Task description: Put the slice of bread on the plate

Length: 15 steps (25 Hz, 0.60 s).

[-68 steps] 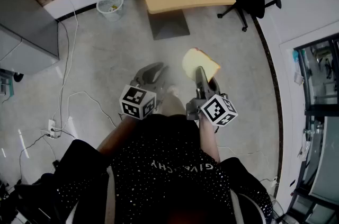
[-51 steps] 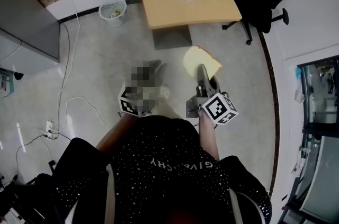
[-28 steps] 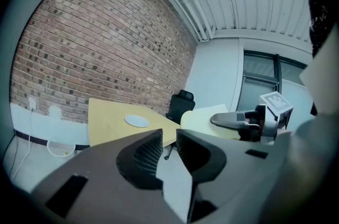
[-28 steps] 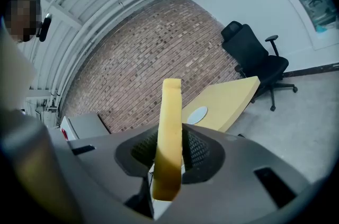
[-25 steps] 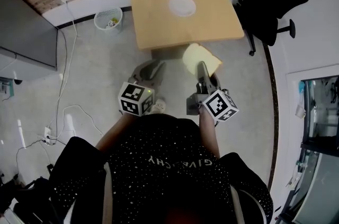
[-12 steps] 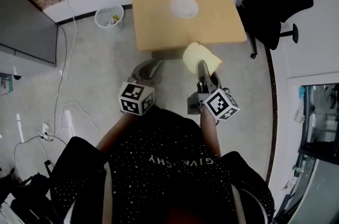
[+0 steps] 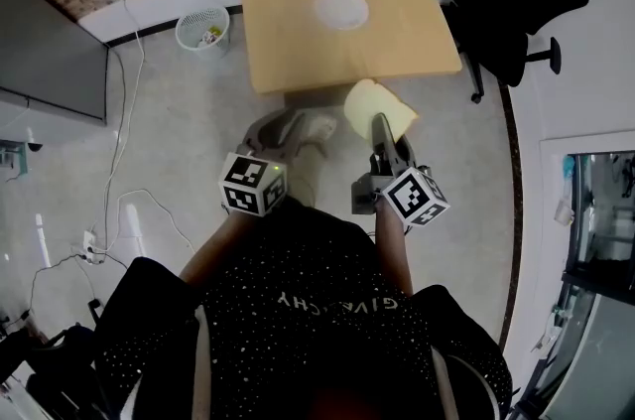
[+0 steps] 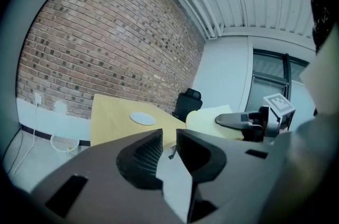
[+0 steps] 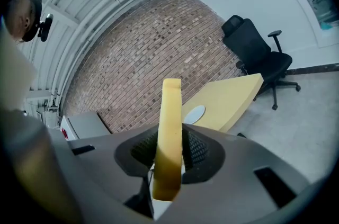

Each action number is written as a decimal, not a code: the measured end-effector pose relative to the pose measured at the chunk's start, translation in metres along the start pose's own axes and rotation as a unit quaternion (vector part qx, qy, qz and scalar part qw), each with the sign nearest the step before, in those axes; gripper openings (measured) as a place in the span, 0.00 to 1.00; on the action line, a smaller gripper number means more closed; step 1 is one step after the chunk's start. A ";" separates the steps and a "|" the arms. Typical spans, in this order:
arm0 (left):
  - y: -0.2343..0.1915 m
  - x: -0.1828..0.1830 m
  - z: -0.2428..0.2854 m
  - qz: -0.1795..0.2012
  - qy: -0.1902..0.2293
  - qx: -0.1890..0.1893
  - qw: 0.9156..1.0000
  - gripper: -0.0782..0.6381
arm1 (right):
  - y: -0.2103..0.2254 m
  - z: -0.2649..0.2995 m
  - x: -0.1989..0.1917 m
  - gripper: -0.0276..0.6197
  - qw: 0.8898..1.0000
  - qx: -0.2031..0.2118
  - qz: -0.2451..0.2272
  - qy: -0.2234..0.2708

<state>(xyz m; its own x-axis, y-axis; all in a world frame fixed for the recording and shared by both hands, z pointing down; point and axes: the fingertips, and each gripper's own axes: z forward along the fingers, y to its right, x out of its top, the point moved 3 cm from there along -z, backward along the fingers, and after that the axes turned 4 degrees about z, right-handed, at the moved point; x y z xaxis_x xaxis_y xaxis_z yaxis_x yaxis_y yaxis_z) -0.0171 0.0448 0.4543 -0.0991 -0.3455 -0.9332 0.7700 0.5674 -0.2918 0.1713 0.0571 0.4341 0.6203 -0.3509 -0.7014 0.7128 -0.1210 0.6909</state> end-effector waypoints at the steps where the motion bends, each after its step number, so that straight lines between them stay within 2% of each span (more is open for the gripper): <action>1: -0.001 -0.002 0.001 -0.002 -0.003 0.002 1.000 0.23 | 0.002 0.001 0.000 0.19 1.000 -0.001 0.001 -0.001; 8: -0.009 0.002 0.023 -0.010 -0.009 0.008 1.000 0.23 | 0.016 0.012 0.010 0.19 1.000 -0.008 0.010 -0.002; 15: -0.019 0.016 0.071 -0.018 -0.012 0.008 1.000 0.23 | 0.038 0.050 0.034 0.19 1.000 -0.016 0.018 -0.012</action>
<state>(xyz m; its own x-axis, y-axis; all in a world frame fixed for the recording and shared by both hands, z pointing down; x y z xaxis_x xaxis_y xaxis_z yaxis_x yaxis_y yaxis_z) 0.0112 -0.0252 0.4597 -0.1125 -0.3839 -0.9165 0.7767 0.5413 -0.3220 0.2032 -0.0059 0.4448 0.6380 -0.3761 -0.6720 0.7006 -0.0788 0.7092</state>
